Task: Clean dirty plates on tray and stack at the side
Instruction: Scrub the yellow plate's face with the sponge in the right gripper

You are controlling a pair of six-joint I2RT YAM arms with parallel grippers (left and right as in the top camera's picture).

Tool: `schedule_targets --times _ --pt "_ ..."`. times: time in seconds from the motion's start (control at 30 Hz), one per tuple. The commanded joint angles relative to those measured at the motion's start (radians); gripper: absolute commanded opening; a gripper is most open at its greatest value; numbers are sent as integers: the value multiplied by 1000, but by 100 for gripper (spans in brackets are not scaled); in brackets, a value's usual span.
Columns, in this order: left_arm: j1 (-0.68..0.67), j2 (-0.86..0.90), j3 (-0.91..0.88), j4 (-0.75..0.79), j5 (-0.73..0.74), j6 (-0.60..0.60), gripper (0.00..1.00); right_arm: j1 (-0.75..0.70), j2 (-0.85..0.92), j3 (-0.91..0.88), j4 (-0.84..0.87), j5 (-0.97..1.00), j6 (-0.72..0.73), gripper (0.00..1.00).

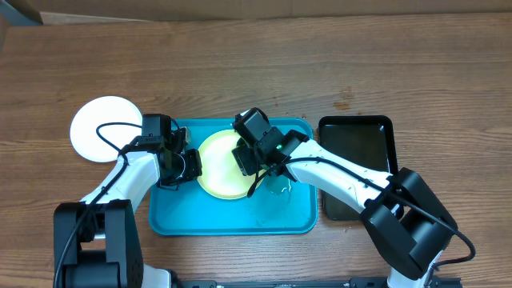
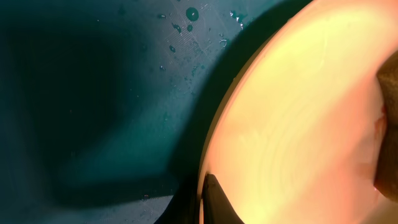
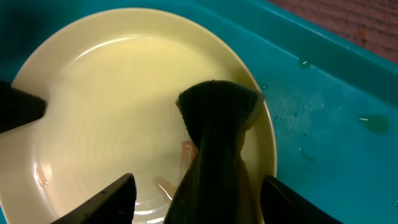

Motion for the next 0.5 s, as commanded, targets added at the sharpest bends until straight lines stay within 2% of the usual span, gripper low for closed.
schedule_targets --times 0.0,0.07,0.13,0.17,0.23,0.37,0.47 --pt "-4 32 -28 -11 -19 37 4 11 16 -1 14 5 22 65" --pt "-4 32 -28 -12 -19 37 4 10 27 -15 31 29 22 60" --pt "-4 32 -28 -13 -19 37 4 10 42 -19 40 33 22 38" --pt "-4 32 -28 -13 -19 37 4 10 48 -19 43 33 22 23" --pt "-4 32 -28 -13 -19 37 4 10 56 -19 43 33 22 4" --pt "-4 32 -28 -13 -19 37 4 10 70 -19 26 33 29 4" --pt "-4 32 -28 -13 -19 37 4 10 92 -19 19 33 91 4"
